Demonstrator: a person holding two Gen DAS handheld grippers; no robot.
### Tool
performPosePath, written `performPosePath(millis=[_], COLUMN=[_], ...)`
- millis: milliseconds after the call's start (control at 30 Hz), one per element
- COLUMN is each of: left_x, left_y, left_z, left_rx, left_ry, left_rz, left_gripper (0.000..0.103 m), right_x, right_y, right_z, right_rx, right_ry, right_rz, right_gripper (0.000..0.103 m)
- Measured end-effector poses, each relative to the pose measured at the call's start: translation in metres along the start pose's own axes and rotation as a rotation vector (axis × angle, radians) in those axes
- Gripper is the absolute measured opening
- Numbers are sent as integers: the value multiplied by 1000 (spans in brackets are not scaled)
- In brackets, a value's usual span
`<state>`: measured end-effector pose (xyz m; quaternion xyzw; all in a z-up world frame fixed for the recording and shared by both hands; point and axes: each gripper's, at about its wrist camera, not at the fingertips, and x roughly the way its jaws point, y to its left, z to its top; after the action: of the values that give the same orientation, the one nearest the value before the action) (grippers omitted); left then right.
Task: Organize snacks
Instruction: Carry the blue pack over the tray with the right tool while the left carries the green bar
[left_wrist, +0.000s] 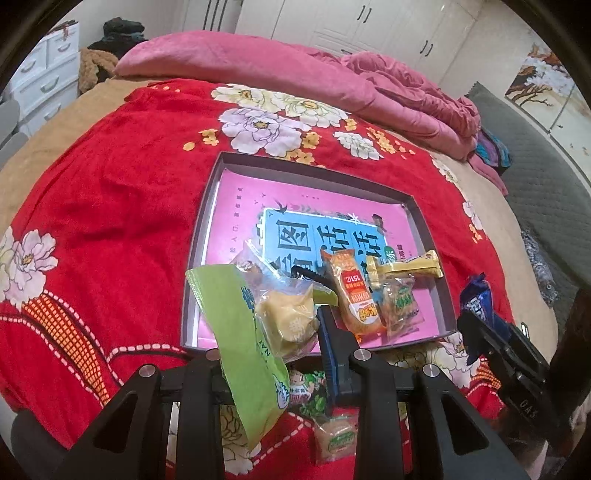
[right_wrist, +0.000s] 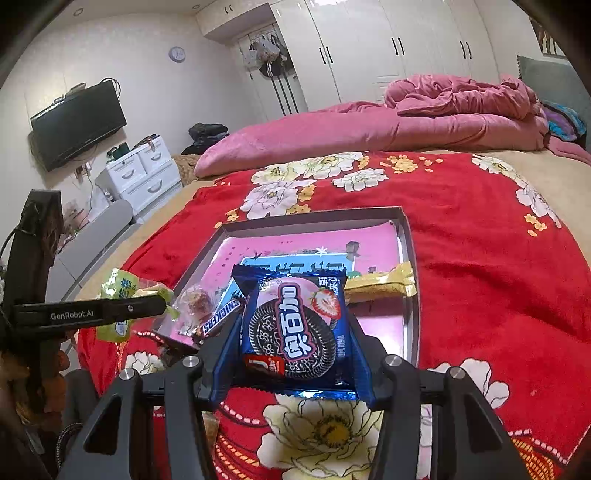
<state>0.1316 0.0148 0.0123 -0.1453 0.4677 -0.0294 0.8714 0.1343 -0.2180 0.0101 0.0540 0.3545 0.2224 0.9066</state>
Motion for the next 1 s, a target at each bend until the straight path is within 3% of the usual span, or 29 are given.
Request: performPosePath(millis=[467,1000], left_x=[22,43], left_y=[-4,-9], left_z=[4,7], left_rx=[14,14], left_ry=[25,44], left_rz=[19,45], left_gripper=[31,31], right_x=[9,25], right_y=[-17,-10], right_z=[8,9], right_rx=[62,43], right_ry=[-7,9], right_rz=[-5,-17], right_gripper=[53,53])
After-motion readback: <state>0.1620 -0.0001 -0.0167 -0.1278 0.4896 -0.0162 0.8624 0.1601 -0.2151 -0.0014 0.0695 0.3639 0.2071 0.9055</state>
